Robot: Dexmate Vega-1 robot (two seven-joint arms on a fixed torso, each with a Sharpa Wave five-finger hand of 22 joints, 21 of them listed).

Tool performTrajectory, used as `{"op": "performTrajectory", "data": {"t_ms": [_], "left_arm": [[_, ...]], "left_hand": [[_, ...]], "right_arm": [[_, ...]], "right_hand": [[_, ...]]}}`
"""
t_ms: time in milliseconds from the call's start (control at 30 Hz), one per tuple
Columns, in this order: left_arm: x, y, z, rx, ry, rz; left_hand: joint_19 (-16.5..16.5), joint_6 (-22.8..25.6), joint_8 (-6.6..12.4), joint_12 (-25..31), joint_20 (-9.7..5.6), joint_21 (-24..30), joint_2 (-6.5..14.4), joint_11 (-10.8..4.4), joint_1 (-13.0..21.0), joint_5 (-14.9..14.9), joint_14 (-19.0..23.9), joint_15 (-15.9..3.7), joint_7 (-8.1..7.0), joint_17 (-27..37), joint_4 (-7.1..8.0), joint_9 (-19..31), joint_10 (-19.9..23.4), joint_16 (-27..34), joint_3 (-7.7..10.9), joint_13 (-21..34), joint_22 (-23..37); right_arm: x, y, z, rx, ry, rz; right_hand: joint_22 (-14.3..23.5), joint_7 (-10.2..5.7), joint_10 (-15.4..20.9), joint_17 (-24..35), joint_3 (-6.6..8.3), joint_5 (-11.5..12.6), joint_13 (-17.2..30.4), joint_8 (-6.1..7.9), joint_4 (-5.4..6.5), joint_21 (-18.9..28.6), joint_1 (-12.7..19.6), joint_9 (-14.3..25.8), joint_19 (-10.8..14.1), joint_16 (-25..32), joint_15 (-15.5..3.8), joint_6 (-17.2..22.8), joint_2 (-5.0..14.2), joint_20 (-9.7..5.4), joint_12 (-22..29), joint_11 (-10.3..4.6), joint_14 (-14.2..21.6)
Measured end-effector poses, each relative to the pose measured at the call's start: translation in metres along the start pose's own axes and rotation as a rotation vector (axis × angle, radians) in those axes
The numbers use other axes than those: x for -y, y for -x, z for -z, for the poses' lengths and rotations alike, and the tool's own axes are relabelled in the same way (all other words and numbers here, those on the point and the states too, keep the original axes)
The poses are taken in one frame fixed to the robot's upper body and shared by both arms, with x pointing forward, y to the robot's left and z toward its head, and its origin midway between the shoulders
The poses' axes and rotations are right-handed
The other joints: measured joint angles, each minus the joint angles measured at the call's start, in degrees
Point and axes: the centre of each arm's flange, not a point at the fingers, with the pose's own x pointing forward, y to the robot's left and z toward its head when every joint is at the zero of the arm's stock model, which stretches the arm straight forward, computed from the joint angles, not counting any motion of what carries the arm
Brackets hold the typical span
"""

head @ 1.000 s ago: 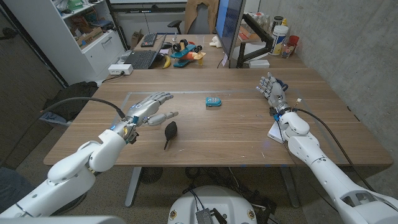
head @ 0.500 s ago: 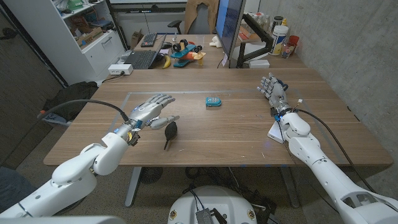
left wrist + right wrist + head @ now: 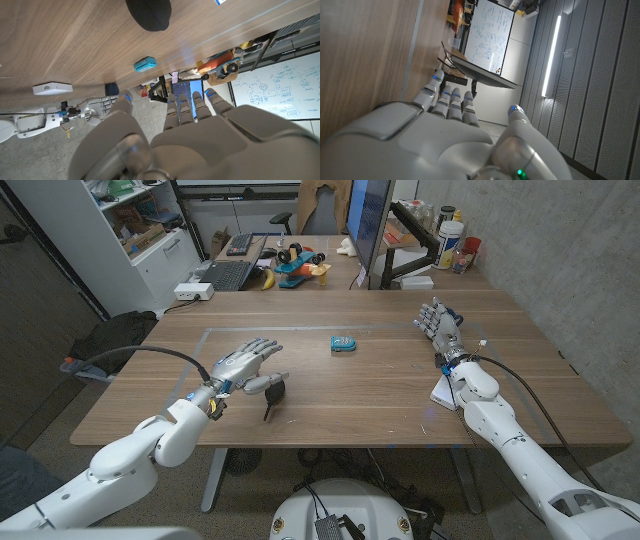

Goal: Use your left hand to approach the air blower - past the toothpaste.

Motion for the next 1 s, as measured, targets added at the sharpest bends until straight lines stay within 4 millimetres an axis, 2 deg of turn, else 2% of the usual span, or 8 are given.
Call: {"op": "performTrajectory", "data": {"t_ms": [367,533,567,1000], "left_arm": [[0.013,-0.001,0.000,0.008,0.026,0.022],[0.012,-0.001,0.002,-0.001,0.044,0.015],[0.020,-0.002,0.000,0.011,0.041,0.038],[0.027,-0.004,0.002,0.012,0.075,0.046]], "left_hand": [[0.00,0.53,0.00,0.00,0.00,0.00,0.00,0.00,0.00,0.00,0.00,0.00,-0.08,0.00,0.01,0.00,0.00,0.00,0.00,0.00,0.00],[0.00,0.52,0.00,0.00,0.00,0.00,0.00,-0.22,0.00,0.00,0.00,0.00,-0.08,0.00,0.01,0.00,0.22,0.00,0.00,0.00,0.00],[-0.01,0.52,0.00,0.00,0.00,0.00,0.00,-0.11,0.00,0.00,0.00,0.00,-0.08,0.00,0.01,0.00,0.33,0.00,0.00,0.00,0.00],[-0.01,0.72,0.00,0.00,-0.01,0.00,-0.23,-0.30,0.23,0.00,0.39,0.16,0.11,0.00,0.01,0.00,0.52,0.00,0.00,0.00,-0.01]], "right_arm": [[-0.003,0.001,-0.002,0.000,0.007,0.000],[-0.004,0.002,-0.002,0.001,0.008,-0.004],[-0.005,0.002,-0.001,-0.007,0.010,-0.002],[-0.011,-0.003,-0.005,-0.004,0.015,-0.013]], "right_hand": [[0.00,0.00,0.20,-0.23,0.00,0.00,0.00,0.00,0.00,-0.44,0.00,0.00,-0.01,0.00,0.00,0.00,0.00,0.00,0.00,0.20,0.00],[0.00,0.00,0.20,-0.27,0.00,0.00,0.00,0.00,0.00,-0.44,0.00,0.00,-0.01,0.00,0.00,-0.01,0.00,0.01,0.00,0.20,0.00],[0.00,0.00,0.20,-0.27,0.00,0.00,0.00,0.00,0.00,-0.44,0.00,0.00,-0.01,0.00,0.00,-0.01,0.00,0.01,0.00,0.20,0.00],[-0.01,0.00,0.20,-0.26,0.00,0.00,0.00,0.00,0.00,-0.44,0.00,0.00,-0.02,0.00,0.00,-0.01,0.00,0.01,0.00,0.20,-0.01]]}}
